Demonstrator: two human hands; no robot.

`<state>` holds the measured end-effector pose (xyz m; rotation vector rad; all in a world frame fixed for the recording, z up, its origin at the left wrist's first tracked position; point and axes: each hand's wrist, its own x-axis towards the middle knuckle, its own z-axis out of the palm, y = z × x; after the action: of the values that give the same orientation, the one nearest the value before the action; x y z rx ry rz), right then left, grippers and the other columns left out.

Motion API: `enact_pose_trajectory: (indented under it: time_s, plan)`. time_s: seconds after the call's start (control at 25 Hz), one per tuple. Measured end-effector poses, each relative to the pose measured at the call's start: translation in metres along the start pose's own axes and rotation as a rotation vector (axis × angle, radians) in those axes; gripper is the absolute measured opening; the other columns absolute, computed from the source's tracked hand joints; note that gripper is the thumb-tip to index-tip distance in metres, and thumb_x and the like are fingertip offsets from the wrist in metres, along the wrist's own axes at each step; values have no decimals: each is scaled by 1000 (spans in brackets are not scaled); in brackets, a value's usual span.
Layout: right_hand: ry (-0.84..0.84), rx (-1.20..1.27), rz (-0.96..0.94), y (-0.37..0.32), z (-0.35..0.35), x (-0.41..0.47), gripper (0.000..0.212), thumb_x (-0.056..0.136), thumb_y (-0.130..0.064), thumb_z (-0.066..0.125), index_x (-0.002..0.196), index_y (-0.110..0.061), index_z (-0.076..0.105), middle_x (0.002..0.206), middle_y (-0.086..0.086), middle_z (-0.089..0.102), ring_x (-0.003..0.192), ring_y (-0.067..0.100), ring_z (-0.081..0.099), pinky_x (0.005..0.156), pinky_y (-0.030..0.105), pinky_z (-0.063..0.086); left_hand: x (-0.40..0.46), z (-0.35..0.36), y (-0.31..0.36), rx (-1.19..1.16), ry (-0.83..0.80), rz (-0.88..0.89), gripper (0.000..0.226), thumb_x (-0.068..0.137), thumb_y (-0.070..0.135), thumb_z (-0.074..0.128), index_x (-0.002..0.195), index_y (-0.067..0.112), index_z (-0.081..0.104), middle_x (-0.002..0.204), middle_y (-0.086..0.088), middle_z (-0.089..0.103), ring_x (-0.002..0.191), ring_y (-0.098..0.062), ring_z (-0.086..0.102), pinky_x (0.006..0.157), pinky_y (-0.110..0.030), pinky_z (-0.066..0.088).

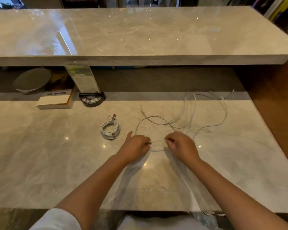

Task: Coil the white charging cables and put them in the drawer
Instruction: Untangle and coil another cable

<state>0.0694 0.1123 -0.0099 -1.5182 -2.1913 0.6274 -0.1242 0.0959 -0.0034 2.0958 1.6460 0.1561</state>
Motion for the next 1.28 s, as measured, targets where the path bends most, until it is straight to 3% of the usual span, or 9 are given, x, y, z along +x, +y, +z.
enact_pose_trajectory:
  time_s: [0.16, 0.28, 0.56, 0.64, 0.72, 0.84, 1.04, 1.16, 1.28]
  plan:
    - [301, 207, -24, -14, -82, 28, 8, 85, -11, 64, 85, -8, 71, 78, 5, 67, 71, 19, 60, 67, 33, 50, 11, -64, 27, -267, 283, 60, 18, 91, 16, 55, 101, 7, 67, 97, -8, 69, 91, -20, 61, 82, -27, 42]
    - [396, 274, 1, -19, -137, 40, 10, 88, -13, 60, 86, -10, 69, 76, 1, 64, 68, 16, 60, 64, 25, 48, 19, -103, 49, -383, 322, -14, 16, 91, 18, 55, 102, 12, 66, 92, -1, 67, 88, -13, 62, 82, -25, 49]
    - [495, 340, 144, 4, -178, 29, 10, 91, -20, 57, 87, -17, 66, 70, -7, 63, 64, 11, 61, 64, 26, 52, 24, -110, 67, -201, 67, -3, 10, 92, 21, 54, 95, 20, 63, 89, 3, 65, 88, -13, 63, 86, -33, 53]
    - [551, 382, 171, 7, -182, 26, 13, 91, -19, 56, 89, -13, 67, 69, -6, 63, 60, 12, 60, 61, 26, 52, 27, -121, 80, -203, 145, 31, 9, 92, 18, 52, 93, 22, 61, 90, 3, 64, 88, -12, 63, 87, -34, 53]
    - [576, 433, 188, 6, -187, 23, 13, 91, -19, 56, 90, -13, 68, 70, -6, 64, 56, 9, 57, 53, 20, 50, 29, -149, 101, -263, 399, 118, 11, 91, 15, 53, 97, 18, 62, 92, 2, 66, 88, -13, 64, 87, -32, 53]
    - [501, 497, 173, 5, -194, 22, 13, 91, -20, 56, 94, -19, 69, 77, -8, 65, 64, 5, 56, 55, 18, 48, 29, -197, 141, -441, 645, 279, 16, 90, 13, 56, 102, 8, 65, 88, 0, 68, 82, -12, 69, 82, -27, 56]
    - [246, 243, 207, 13, -190, 15, 24, 91, -12, 55, 111, -14, 68, 94, -3, 64, 77, 7, 56, 74, 27, 47, 23, -164, 171, -1102, 255, 38, 15, 89, 15, 55, 98, 10, 67, 77, -1, 69, 68, -9, 66, 67, -20, 55]
    - [-1, -26, 151, 9, -189, 2, 25, 88, -15, 58, 110, -12, 69, 95, 3, 68, 78, 13, 57, 69, 26, 48, 25, -119, 165, -1167, 241, -74, 15, 89, 16, 57, 95, 13, 70, 82, 0, 73, 74, -9, 69, 66, -20, 56]
    - [-289, -70, 10, -9, -188, -9, 23, 89, -18, 57, 107, -16, 71, 98, 1, 71, 80, 11, 59, 70, 25, 47, 32, -87, 164, -982, 200, -81, 15, 88, 22, 59, 93, 15, 73, 86, 1, 75, 77, -5, 69, 60, -16, 52]
